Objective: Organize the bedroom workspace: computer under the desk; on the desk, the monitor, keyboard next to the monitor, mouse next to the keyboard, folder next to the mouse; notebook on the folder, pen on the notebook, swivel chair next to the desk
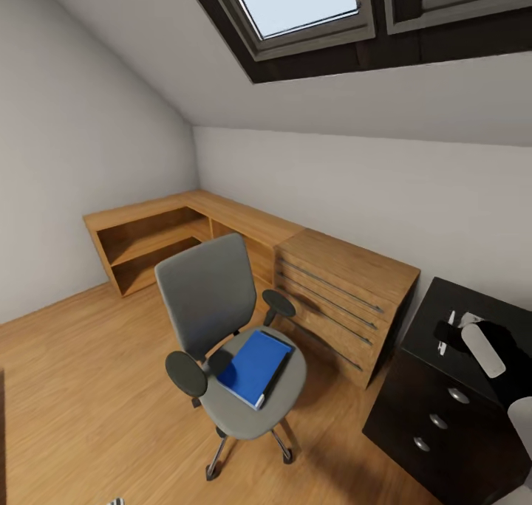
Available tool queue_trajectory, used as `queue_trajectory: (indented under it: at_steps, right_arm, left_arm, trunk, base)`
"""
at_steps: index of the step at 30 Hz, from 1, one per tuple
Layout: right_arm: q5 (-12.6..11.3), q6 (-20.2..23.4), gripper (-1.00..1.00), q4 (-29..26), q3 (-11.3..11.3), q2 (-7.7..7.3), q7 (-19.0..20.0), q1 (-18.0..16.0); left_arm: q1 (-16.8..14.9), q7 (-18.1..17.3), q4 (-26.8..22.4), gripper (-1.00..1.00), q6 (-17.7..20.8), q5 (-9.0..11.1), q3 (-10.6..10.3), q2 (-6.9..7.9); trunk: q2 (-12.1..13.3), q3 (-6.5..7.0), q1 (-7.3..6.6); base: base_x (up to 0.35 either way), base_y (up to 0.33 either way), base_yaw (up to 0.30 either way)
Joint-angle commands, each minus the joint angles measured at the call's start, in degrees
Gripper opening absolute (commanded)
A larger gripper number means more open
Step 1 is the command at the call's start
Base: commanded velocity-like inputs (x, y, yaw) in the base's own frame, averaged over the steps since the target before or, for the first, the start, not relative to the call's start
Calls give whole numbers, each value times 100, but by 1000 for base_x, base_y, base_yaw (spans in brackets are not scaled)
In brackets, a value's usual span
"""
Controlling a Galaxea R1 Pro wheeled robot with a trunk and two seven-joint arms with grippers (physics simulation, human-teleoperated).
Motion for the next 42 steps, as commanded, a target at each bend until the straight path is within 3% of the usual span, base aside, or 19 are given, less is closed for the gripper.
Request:
queue_trajectory:
  at_steps: [1, 11, 15, 22, 42]
  right_arm:
    - [-11, -144, -100, 117, -1, -2, -29, -5]
    - [192, -861, -100, 1054, -1, -5, 309, -27]
    - [523, -954, -100, 1246, 0, -11, 410, -37]
    - [586, -966, -100, 1267, 0, -10, 421, -38]
    - [594, -926, -100, 1270, 0, -3, 421, -38]
  left_arm:
    - [0, 42, -14, 100, 17, 28, -14, 6]
    - [0, 42, -14, 100, 9, 28, -5, 6]
    - [2, 42, -14, 100, 8, 28, -4, 6]
    - [2, 48, -14, 100, 8, 28, -12, 6]
    - [1, 55, -28, 100, 8, 28, 3, 12]
  trunk:
    - [-5, -6, 1]
    - [-5, -6, 1]
    - [-5, -6, 1]
    - [-5, -6, 1]
    - [-5, -6, 1]
  base:
    - [4, 0, 0]
    - [196, 0, 0]
    - [319, 0, 0]
    - [245, 0, 0]
    - [48, -57, 0]
